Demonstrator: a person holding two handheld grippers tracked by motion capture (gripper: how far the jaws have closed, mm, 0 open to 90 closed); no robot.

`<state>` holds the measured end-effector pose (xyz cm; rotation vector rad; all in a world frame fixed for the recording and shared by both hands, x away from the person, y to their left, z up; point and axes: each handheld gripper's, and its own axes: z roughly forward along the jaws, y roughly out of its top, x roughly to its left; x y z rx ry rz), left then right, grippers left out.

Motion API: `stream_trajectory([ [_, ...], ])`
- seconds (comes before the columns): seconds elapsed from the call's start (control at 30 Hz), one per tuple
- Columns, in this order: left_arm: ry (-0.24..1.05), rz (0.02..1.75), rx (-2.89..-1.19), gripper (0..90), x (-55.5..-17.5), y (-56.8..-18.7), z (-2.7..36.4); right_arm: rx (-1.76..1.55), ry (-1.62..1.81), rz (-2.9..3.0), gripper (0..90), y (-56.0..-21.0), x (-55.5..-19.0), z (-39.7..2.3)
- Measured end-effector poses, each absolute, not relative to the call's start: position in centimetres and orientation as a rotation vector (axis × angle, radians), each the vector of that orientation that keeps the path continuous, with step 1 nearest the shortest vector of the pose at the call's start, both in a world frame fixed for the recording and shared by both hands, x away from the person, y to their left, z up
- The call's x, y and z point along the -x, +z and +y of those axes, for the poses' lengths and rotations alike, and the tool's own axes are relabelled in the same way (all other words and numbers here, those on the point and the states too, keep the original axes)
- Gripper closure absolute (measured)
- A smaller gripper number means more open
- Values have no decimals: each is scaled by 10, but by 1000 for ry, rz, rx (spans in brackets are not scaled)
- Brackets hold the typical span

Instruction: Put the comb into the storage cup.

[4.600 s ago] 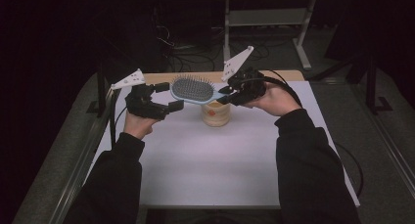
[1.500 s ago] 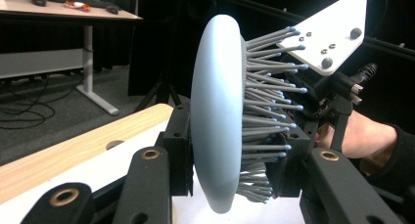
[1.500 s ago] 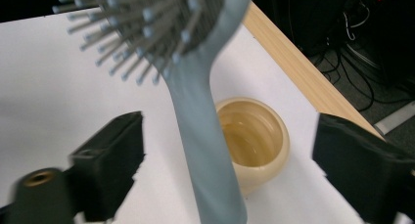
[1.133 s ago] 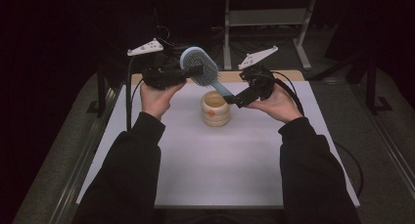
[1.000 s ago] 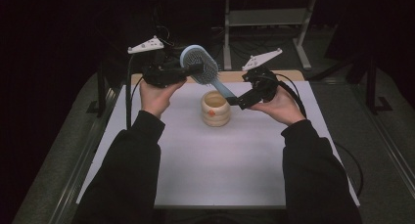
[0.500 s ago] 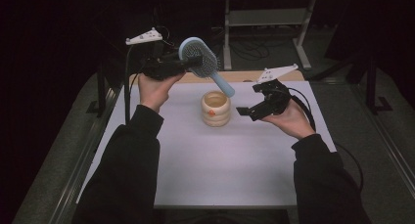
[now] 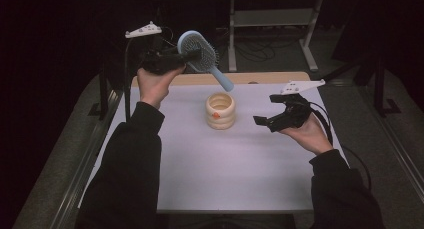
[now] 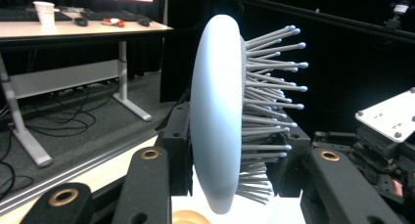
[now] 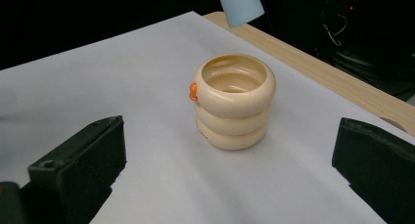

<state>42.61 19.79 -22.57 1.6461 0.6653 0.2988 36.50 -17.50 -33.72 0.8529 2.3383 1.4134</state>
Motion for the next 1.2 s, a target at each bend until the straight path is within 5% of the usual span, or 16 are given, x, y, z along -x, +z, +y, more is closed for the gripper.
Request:
stream_trajectory([
  [1.2,372,736,-1735,594,-447,-253,193,-1070,1470,2235,0,-394,-333,-233],
])
